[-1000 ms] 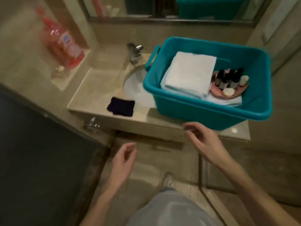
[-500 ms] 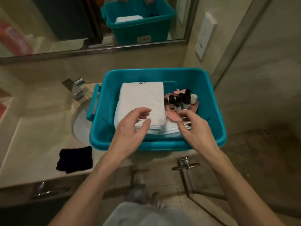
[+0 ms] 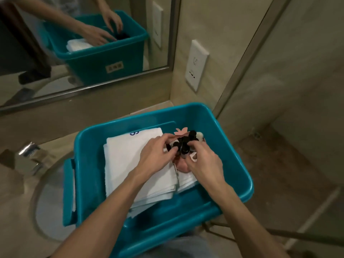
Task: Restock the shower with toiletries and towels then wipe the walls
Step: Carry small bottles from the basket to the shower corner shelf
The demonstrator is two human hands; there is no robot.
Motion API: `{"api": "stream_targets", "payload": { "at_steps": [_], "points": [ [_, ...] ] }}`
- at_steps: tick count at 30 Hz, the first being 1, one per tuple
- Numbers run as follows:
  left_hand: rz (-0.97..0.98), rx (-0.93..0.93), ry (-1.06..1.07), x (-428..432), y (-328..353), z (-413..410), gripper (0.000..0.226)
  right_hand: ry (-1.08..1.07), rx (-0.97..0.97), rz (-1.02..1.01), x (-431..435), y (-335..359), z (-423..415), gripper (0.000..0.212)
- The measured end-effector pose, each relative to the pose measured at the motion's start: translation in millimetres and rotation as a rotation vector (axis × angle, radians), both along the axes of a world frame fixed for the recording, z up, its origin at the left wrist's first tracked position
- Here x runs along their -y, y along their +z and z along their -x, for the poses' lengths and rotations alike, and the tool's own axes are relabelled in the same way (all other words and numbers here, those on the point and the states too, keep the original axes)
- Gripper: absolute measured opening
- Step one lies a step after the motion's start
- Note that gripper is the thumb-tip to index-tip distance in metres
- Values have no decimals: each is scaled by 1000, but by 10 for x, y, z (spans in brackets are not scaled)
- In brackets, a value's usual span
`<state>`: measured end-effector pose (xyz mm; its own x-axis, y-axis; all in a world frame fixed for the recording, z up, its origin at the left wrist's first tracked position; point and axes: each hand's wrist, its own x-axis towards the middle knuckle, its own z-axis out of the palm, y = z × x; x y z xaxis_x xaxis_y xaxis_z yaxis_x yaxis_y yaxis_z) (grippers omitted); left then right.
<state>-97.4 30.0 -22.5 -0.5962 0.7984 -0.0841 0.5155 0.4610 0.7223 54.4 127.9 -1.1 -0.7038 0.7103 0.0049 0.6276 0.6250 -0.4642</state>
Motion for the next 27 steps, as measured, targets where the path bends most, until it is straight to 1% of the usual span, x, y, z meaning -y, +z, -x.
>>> {"api": "stream_targets", "payload": {
  "at_steps": [6, 9, 11, 13, 15, 18, 20, 22, 27],
  "points": [
    [-66, -37, -42, -8, -178, 45, 32, -10, 35, 18, -60, -99, 90, 34],
    [-112, -15, -28, 16, -206, 51, 25, 7, 47, 32, -39, -127, 101, 32],
    [-138, 0, -23, 24, -198, 38, 22, -10, 35, 75, -41, -135, 107, 30],
    [-176, 84, 3, 30, -159, 22, 16, -34, 3, 134, -50, -126, 104, 27],
    [-219, 249, 49, 35, -102, 29, 13, -73, -99, 255, -64, -96, 99, 22],
    [-233, 491, 99, 33, 2, 98, 12, -209, -340, 571, -53, 2, 79, 16],
    [-222, 616, 120, 38, 118, 140, 14, -297, -475, 697, -11, 96, 34, 16],
    [-221, 697, 133, 50, 213, 157, 18, -386, -602, 793, 62, 175, -29, 17],
    [-262, 875, 148, 126, 338, 25, 22, -503, -778, 1008, 230, 336, -175, 25]
  ]
}}
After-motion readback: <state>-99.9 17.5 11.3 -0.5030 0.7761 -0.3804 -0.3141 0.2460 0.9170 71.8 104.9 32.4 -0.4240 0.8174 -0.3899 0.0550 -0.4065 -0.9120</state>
